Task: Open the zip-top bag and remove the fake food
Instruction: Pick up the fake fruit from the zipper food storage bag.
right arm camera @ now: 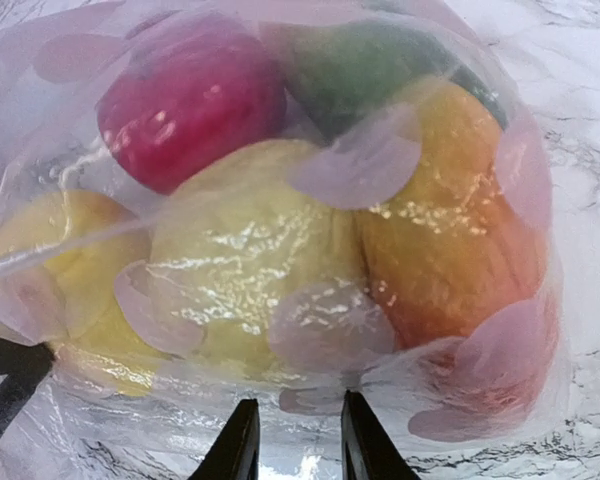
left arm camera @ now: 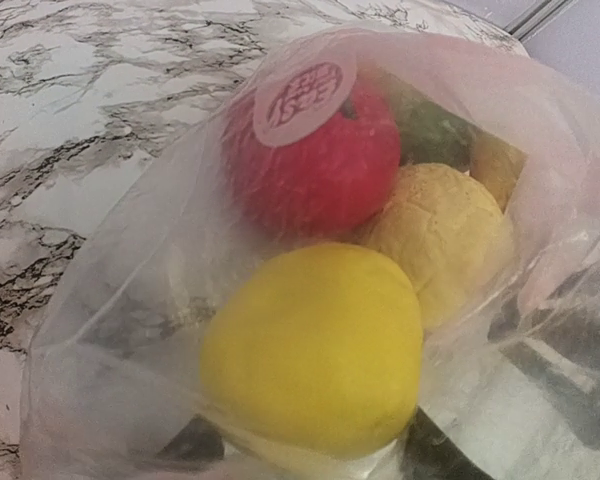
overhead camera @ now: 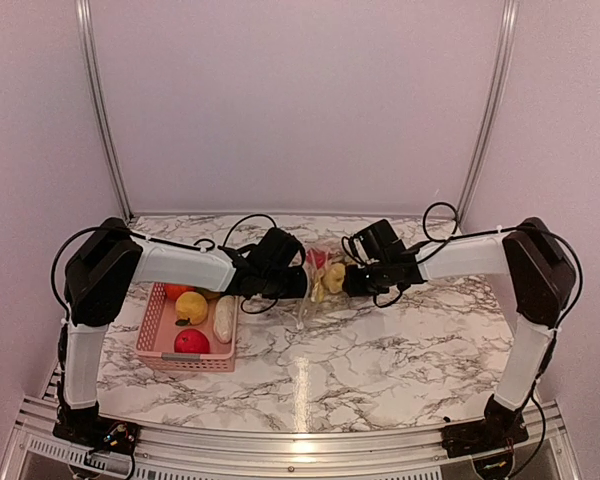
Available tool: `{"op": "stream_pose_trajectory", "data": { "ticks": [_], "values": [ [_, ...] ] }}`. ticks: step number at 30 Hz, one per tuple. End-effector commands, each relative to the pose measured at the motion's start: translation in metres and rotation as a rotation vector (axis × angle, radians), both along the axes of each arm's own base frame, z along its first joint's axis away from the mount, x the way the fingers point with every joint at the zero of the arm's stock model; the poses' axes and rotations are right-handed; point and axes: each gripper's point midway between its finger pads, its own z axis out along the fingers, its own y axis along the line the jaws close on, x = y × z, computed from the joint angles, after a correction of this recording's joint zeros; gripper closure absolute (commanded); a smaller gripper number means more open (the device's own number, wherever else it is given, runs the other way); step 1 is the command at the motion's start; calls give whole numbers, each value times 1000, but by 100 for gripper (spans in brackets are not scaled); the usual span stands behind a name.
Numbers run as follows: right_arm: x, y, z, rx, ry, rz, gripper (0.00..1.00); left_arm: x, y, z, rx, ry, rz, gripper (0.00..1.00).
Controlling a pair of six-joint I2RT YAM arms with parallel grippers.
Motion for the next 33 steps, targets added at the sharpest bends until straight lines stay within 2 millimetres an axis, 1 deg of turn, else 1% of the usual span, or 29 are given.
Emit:
{"op": "stream_pose_trajectory", "data": {
  "ticks": [1, 3, 6, 7, 10, 12, 15, 18, 22, 24, 25, 29, 33],
  "values": [
    [-3, -3, 19, 23, -22, 9, 73, -13, 3, 11, -17, 12, 2, 44],
    [-9, 4, 32, 63, -29, 35, 73, -19, 4, 6, -18, 31, -2, 44],
    [-14, 14, 61, 103, -75, 58, 71, -28, 2, 3, -23, 44, -11, 44],
    [-15, 19, 74, 122, -96, 66, 71, -31, 1, 2, -25, 48, -14, 44],
    [-16, 38, 102, 160, -144, 101, 71, -36, 0, -2, -38, 64, -16, 44],
    [-16, 51, 108, 172, -158, 123, 71, -38, -1, -4, -45, 71, -16, 44],
    [-13, 66, 101, 188, -133, 156, 74, -41, -1, -5, -53, 80, -17, 44],
    [-10, 79, 91, 203, -122, 176, 74, -43, 1, -6, -53, 83, -15, 44],
    [-4, 87, 68, 195, -83, 180, 76, -45, 2, -7, -61, 87, -19, 44],
    [-2, 88, 55, 190, -69, 174, 77, -47, 1, -8, -63, 90, -24, 44],
    [-1, 88, 45, 180, -53, 171, 77, -48, 1, -9, -63, 91, -27, 44],
    [1, 83, 17, 139, -17, 151, 78, -48, 0, -12, -61, 95, -33, 43],
    [3, 74, 2, 115, 2, 130, 78, -47, 2, -11, -54, 87, -25, 42]
  ]
}}
